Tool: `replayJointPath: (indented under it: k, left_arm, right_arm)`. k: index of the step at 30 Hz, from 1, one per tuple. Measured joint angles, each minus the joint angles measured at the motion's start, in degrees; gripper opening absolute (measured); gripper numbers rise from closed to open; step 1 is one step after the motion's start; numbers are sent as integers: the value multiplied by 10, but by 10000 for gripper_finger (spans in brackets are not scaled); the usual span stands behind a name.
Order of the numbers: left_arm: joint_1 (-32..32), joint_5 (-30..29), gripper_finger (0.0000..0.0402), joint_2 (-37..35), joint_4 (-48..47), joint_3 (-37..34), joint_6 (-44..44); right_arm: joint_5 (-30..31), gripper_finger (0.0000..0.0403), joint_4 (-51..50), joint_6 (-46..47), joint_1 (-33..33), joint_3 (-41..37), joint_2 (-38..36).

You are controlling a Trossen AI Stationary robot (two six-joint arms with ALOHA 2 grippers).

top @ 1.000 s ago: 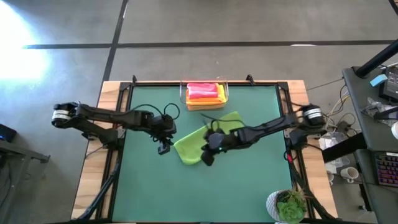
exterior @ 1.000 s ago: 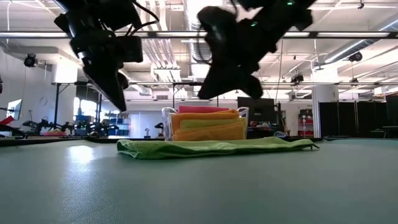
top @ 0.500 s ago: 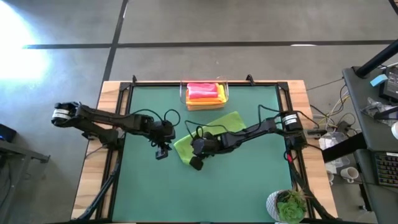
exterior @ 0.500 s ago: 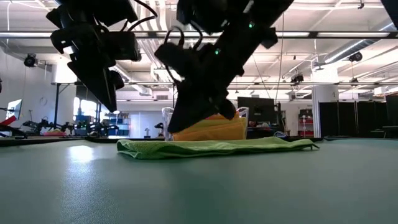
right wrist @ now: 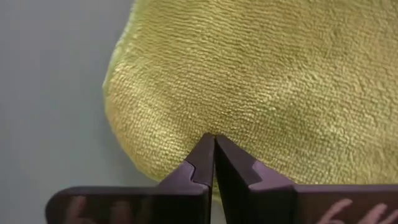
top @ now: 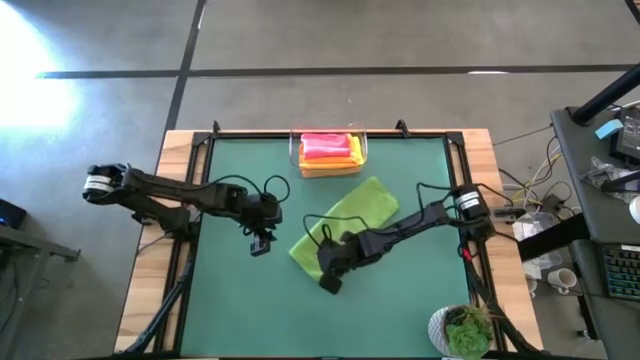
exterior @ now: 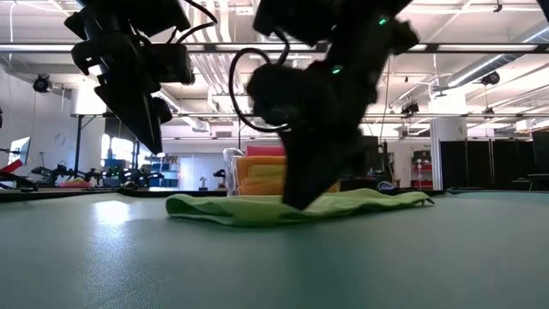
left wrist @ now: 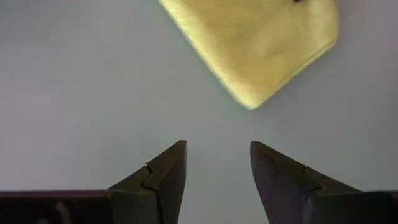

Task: Fold microfiber towels
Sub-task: Fold the green microfiber towel

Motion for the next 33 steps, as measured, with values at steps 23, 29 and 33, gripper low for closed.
replayJointPath:
  k: [23, 29, 33]
  left_arm:
    - [-83, -28, 162, 0, 254, 0, 1]
    - [-132, -70, 162, 10, 257, 19, 0]
    - [-167, -91, 162, 42, 258, 48, 2]
  right_arm:
    - [65, 8, -159, 8, 152, -46, -125]
    - [86, 8, -156, 17, 190, -90, -215]
    - [123, 8, -148, 61, 228, -132, -266]
